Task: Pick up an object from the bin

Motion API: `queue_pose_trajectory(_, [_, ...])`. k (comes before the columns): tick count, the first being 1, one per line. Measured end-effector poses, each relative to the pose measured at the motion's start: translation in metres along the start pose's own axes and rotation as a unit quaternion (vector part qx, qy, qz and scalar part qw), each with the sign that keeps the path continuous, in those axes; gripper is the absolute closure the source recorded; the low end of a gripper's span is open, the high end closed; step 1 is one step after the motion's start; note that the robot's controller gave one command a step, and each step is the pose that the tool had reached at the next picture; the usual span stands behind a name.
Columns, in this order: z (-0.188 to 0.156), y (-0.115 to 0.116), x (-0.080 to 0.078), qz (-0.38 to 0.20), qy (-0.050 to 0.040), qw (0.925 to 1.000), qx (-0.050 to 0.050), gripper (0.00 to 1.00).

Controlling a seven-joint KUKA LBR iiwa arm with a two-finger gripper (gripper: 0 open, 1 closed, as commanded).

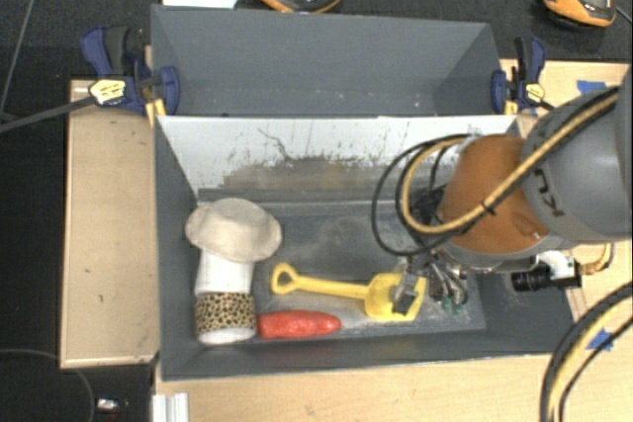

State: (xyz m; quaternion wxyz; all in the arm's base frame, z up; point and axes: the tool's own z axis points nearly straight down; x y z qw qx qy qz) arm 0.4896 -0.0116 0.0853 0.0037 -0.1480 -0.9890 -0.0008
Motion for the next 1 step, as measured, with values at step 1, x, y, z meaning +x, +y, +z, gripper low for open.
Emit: queue_pose_trajectory(1, [-0.0233, 0.0001, -0.0013, -0.001, -0.0028, 1.0, -0.001, 1.0])
